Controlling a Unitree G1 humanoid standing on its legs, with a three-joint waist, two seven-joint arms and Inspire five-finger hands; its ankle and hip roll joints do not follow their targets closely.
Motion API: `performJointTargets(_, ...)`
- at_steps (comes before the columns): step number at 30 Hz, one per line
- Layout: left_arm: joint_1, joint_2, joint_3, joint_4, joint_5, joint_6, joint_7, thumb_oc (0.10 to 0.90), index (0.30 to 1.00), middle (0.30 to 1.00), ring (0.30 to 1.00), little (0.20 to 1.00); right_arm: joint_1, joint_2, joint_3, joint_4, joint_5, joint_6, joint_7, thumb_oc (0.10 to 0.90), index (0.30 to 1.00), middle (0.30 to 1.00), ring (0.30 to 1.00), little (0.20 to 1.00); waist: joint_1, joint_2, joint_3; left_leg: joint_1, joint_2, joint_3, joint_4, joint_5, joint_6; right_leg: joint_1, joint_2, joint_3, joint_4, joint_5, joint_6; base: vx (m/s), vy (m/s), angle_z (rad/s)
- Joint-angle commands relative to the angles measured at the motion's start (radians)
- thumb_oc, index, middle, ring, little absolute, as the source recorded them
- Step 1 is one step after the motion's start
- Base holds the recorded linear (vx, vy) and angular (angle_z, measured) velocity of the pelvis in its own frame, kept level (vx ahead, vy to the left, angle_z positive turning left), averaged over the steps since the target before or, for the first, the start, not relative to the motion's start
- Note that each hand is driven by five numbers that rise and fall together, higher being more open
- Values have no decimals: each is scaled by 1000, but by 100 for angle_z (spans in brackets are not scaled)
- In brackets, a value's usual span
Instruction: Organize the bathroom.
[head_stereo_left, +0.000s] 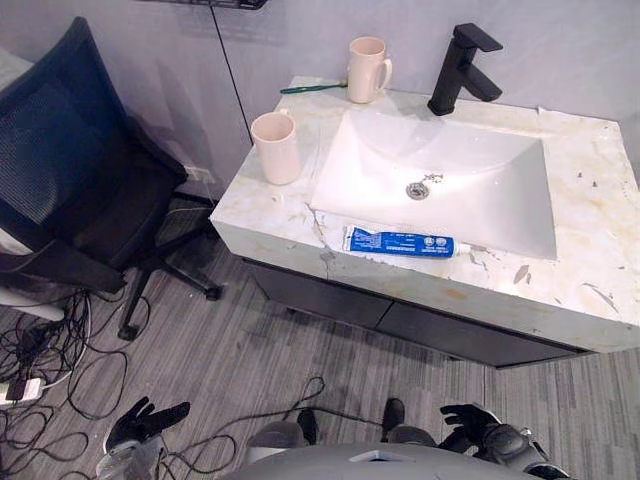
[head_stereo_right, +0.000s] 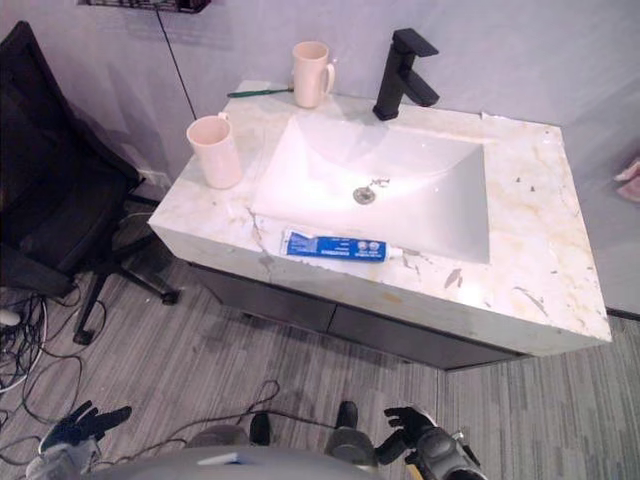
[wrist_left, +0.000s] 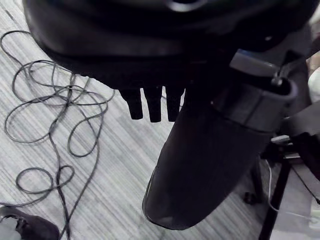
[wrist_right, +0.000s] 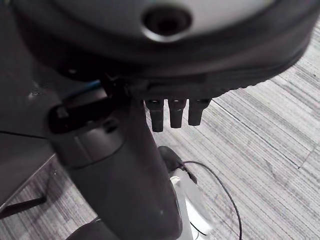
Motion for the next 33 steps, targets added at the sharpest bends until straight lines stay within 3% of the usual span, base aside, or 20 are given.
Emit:
performJointTargets(1, -17, 74, 43, -12, -26, -57, 12, 800, 900, 900, 900, 900, 4, -24, -2, -6, 30, -12, -8, 800, 900, 900, 900, 900, 7, -19, 4, -44, 42, 14, 64, -41, -38, -27, -32, -13, 51, -34, 27, 16, 1, -5)
performJointTargets(5, -9, 76, 68, -23, -43, -86, 25, 800, 900, 900, 900, 900, 15, -25, -11, -6, 27, -21, -12, 800, 900, 900, 900, 900, 6, -18, -6, -33, 45, 16, 45, -37, -42, -14, -27, -15, 34, -37, 25, 10, 9, -4)
performJointTargets(8, -16, 100, 100, -64, -53, -116, 95, 800, 900, 900, 900, 900, 18, -26, -8, -13, 32, -26, -12, 800, 900, 900, 900, 900, 8, -18, -14, -28, 48, 18, 34, -34, -44, -10, -25, -16, 28, -38, 25, -3, 21, -1)
performJointTargets(11, -30, 132, 134, -94, -37, -150, 295, 800, 900, 900, 900, 900, 18, -23, 0, -10, 31, -38, -15, 800, 900, 900, 900, 900, 11, -22, -23, -22, 49, 18, 27, -33, -45, -3, -24, -19, 18, -36, 27, -1, 2, 1)
performJointTargets(12, -49, 161, 178, -121, -68, -172, 468, 800, 900, 900, 900, 900, 11, -15, 17, -7, 33, -37, -20, 800, 900, 900, 900, 900, 15, -26, -31, -17, 53, 18, 21, -32, -46, 2, -23, -23, 13, -37, 27, 0, 0, 0)
performJointTargets(13, -51, 163, 183, -125, -67, -180, 484, 800, 900, 900, 900, 900, 9, -13, 19, -6, 33, -37, -21, 800, 900, 900, 900, 900, 15, -27, -31, -16, 53, 18, 20, -32, -46, 3, -22, -24, 13, -38, 28, 0, 0, 0)
performJointTargets(14, -83, 194, 223, -173, -40, -211, 616, 800, 900, 900, 900, 900, -2, -3, 43, -3, 38, -30, -24, 800, 900, 900, 900, 900, 20, -33, -42, -9, 59, 20, 13, -30, -47, 9, -21, -30, 11, -40, 27, 23, -36, -2)
performJointTargets(16, -118, 228, 249, -270, 34, -229, 746, 800, 900, 900, 900, 900, -8, 8, 65, 0, 55, -29, -32, 800, 900, 900, 900, 900, 27, -40, -51, 2, 65, 21, 3, -28, -48, 18, -18, -36, 8, -40, 26, 28, -57, 0)
performJointTargets(19, -144, 276, 269, -424, 131, -213, 818, 800, 900, 900, 900, 900, -11, 14, 81, -8, 63, -20, -34, 800, 900, 900, 900, 900, 34, -47, -60, 11, 70, 25, -7, -28, -50, 25, -17, -44, 3, -41, 26, 12, -49, 6)
performJointTargets(20, -157, 341, 288, -603, 230, -166, 823, 800, 900, 900, 900, 900, -5, 15, 88, -24, 68, -12, -33, 800, 900, 900, 900, 900, 38, -53, -67, 18, 73, 27, -15, -28, -50, 31, -14, -48, -2, -40, 27, 10, -75, 13)
performJointTargets(23, -164, 431, 336, -808, 297, -118, 734, 800, 900, 900, 900, 900, 10, 11, 80, -46, 59, -11, -21, 800, 900, 900, 900, 900, 43, -57, -72, 23, 77, 28, -17, -32, -50, 35, -11, -47, -4, -41, 29, -4, -52, 1)
performJointTargets(24, -165, 438, 339, -818, 308, -135, 714, 800, 900, 900, 900, 900, 11, 11, 80, -47, 56, -11, -20, 800, 900, 900, 900, 900, 43, -58, -73, 23, 77, 29, -17, -32, -50, 36, -10, -47, -4, -42, 29, -11, -51, -3)
performJointTargets(25, -169, 503, 363, -927, 306, -134, 616, 800, 900, 900, 900, 900, 15, 8, 74, -46, 53, -12, -14, 800, 900, 900, 900, 900, 48, -57, -75, 24, 78, 28, -20, -33, -51, 38, -7, -46, -8, -41, 31, -9, -41, 0)
performJointTargets(27, -172, 558, 374, -1020, 316, -161, 514, 800, 900, 900, 900, 900, 19, 8, 70, -41, 46, -15, -8, 800, 900, 900, 900, 900, 52, -56, -78, 28, 79, 26, -25, -33, -53, 42, -4, -46, -11, -41, 34, -10, -44, 1)
performJointTargets(28, -172, 558, 374, -1020, 316, -161, 514, 800, 900, 900, 900, 900, 19, 8, 70, -41, 46, -15, -8, 800, 900, 900, 900, 900, 52, -56, -78, 28, 79, 26, -25, -33, -53, 42, -4, -46, -11, -41, 34, -9, -36, 2)
performJointTargets(33, -238, 726, 374, -1133, 264, -190, 302, 800, 900, 900, 900, 900, 5, 4, 70, -2, 38, -31, 1, 800, 900, 900, 900, 900, 57, -47, -88, 37, 82, 27, -36, -29, -55, 52, 4, -40, -15, -45, 36, -3, -9, 3)
